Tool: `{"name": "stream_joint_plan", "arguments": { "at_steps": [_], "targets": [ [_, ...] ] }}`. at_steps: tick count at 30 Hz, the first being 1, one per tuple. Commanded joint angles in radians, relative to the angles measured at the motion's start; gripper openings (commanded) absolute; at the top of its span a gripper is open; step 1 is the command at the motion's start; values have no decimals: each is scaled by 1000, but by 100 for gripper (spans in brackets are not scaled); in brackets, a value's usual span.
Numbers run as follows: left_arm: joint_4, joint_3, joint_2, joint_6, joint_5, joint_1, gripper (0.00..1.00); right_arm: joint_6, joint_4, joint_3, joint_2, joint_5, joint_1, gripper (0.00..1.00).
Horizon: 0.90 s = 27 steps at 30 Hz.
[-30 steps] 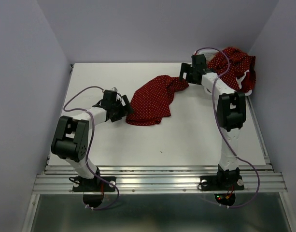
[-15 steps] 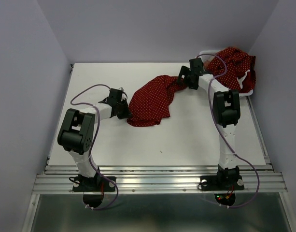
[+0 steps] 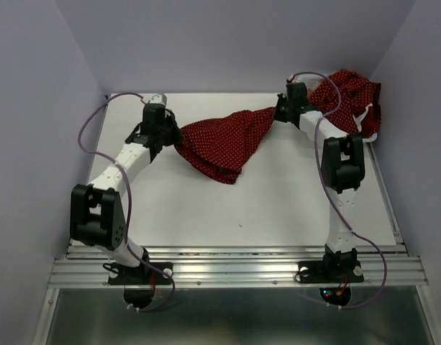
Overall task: Fold and stack the skirts
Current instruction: Flatten the skirt out
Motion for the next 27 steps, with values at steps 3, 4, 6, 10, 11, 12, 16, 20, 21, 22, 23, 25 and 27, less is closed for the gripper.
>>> {"name": "stream_joint_plan", "arguments": {
  "at_steps": [3, 4, 6, 10, 11, 12, 16, 20, 21, 22, 23, 25, 27],
  "targets": [
    [32, 92, -253, 42, -124, 125, 0, -187, 368, -210, -498, 97, -5, 1],
    [43, 92, -300, 46, -143, 148, 0, -203, 389, -244, -545, 98, -5, 1],
    [54, 100, -369, 62, -178, 165, 0, -246, 429, -320, -672, 109, -5, 1],
    [54, 134, -482, 88, -270, 181, 0, -295, 476, -431, -870, 123, -5, 1],
    [58, 137, -506, 92, -289, 181, 0, -304, 487, -454, -908, 120, -5, 1],
    [75, 138, -531, 100, -316, 181, 0, -312, 498, -492, -947, 120, -5, 1],
    [109, 138, -662, 117, -361, 181, 0, -297, 495, -563, -1140, 77, -5, 1],
    [121, 137, -709, 131, -428, 181, 0, -243, 428, -595, -1212, -30, -5, 2],
    [118, 140, -697, 132, -437, 182, 0, -226, 402, -591, -1211, -50, -5, 2],
    [112, 146, -683, 137, -447, 182, 0, -206, 375, -583, -1205, -73, -5, 2],
    [101, 155, -665, 140, -454, 182, 0, -192, 346, -566, -1194, -116, -5, 4],
    [54, 189, -585, 143, -474, 187, 0, -125, 277, -563, -1148, -149, -5, 6],
    [10, 218, -479, 134, -471, 200, 0, -49, 239, -597, -1084, -198, -5, 7]
  ]
}}
